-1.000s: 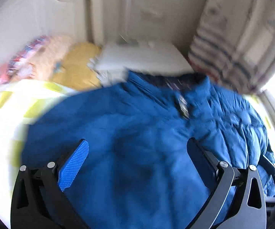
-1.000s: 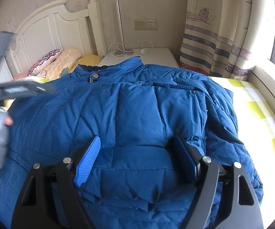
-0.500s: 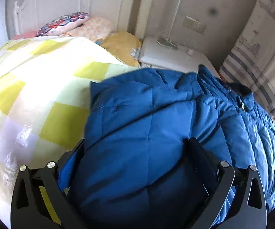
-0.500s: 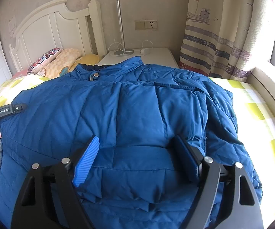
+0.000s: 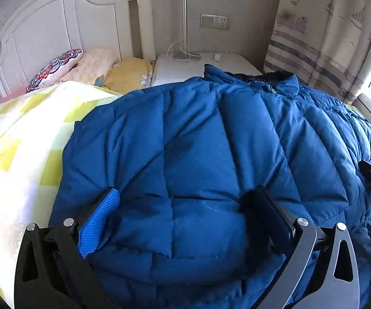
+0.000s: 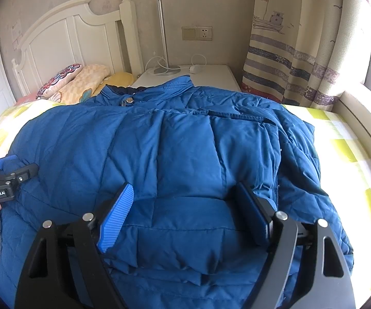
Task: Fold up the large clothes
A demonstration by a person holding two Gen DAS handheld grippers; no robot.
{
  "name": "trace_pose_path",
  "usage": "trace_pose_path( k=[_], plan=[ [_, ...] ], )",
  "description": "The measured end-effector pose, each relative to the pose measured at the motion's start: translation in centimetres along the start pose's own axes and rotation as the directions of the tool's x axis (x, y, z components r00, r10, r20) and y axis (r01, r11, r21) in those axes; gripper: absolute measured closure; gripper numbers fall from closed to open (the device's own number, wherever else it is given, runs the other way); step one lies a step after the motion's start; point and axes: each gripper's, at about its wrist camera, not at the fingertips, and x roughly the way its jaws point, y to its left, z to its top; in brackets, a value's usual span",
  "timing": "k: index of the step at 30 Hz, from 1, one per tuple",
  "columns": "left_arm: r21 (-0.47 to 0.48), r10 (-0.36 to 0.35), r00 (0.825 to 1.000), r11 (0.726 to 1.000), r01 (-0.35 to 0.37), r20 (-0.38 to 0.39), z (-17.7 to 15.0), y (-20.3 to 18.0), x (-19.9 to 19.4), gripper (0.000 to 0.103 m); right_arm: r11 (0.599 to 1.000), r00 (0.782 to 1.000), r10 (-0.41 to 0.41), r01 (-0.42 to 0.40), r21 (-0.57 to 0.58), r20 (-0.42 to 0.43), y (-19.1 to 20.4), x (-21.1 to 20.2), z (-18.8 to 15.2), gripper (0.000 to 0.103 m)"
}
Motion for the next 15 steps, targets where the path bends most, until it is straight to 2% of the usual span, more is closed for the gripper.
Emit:
trace_pose_path(
  k=[4,5,7,9,11,15],
  plan=[
    [-0.003,-0.004,1.000,1.000,0.004,0.002,0.1,0.0,0.2,0.004,0.999,0.997,-0.043,0.041,0.025,0.066,-0.1,-1.3,-0.1,0.026],
    [-0.004,-0.005,1.000,1.000,0.005,0.002,0.2,0.1,0.6,0.004,0.997,0.991,-0.067,0.062,0.044,0.117,-0.3,-2.3,-0.2,0.026],
    [-0.005,-0.007,1.000,1.000,0.007,0.003,0.1,0.0,0.6,0.004,0.997,0.977,-0.055,0.045,0.057,0.204,-0.5,-4.0,-0.6,0.026],
    [-0.006,-0.008,1.000,1.000,0.008,0.004,0.1,0.1,0.7,0.004,0.998,0.987,-0.052,0.046,0.042,0.154,-0.3,-3.1,-0.3,0.026],
    [-0.008,-0.010,1.000,1.000,0.010,0.002,0.2,0.1,0.7,0.004,0.999,0.999,-0.043,0.043,0.012,0.023,0.1,-0.7,0.2,0.024],
    [-0.008,-0.007,1.000,1.000,0.007,-0.002,0.3,0.0,0.9,0.004,0.999,0.999,-0.033,0.033,0.015,-0.003,-0.1,-0.1,0.4,0.022]
  ],
)
